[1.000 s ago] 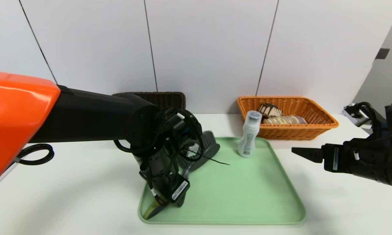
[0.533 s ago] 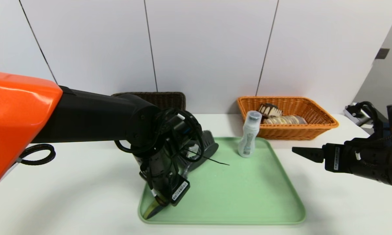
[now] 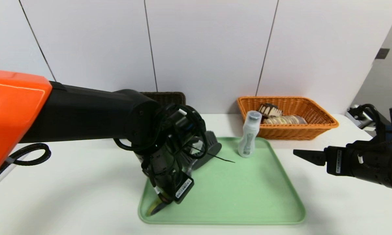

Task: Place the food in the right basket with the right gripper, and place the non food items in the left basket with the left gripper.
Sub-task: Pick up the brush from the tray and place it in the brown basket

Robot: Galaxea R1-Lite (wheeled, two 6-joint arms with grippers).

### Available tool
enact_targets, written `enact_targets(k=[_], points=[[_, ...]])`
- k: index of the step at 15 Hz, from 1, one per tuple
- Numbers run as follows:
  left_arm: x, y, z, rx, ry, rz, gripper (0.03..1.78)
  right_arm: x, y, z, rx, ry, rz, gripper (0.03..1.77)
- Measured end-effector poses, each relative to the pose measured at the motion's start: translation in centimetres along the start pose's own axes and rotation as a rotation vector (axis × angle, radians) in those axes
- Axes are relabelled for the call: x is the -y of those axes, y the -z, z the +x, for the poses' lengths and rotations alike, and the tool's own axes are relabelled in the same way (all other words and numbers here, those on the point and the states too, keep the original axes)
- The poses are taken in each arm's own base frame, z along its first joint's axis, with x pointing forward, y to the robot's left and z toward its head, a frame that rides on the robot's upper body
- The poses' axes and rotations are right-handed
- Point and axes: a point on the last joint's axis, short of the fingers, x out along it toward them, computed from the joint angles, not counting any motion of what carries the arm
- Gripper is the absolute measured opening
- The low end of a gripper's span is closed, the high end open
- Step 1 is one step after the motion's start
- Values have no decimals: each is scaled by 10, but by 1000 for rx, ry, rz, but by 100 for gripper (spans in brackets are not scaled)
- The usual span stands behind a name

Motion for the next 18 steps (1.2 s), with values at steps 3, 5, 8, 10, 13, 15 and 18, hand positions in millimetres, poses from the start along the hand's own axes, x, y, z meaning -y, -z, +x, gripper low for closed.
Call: enact_targets(k=[3, 5, 8, 10, 13, 15, 18], points=[[5, -4, -8, 33, 10, 13, 43, 0, 2, -2, 0, 0, -1, 171], [11, -4, -13, 48, 17, 26, 43, 0, 3, -4, 2, 0, -1, 171], [11, -3, -24, 78, 21, 28, 43, 0, 4, -6, 6, 0, -2, 171], [11, 0, -37, 92, 24, 26, 43, 0, 4, -8, 9, -1, -3, 171], [9, 5, -58, 122, 29, 0, 43, 0, 4, -9, 14, -2, -4, 171], [8, 9, -71, 147, 34, -18, 43, 0, 5, -11, 16, -1, -4, 171], [6, 19, -93, 184, 39, -38, 43, 0, 5, -13, 24, -2, -5, 171]])
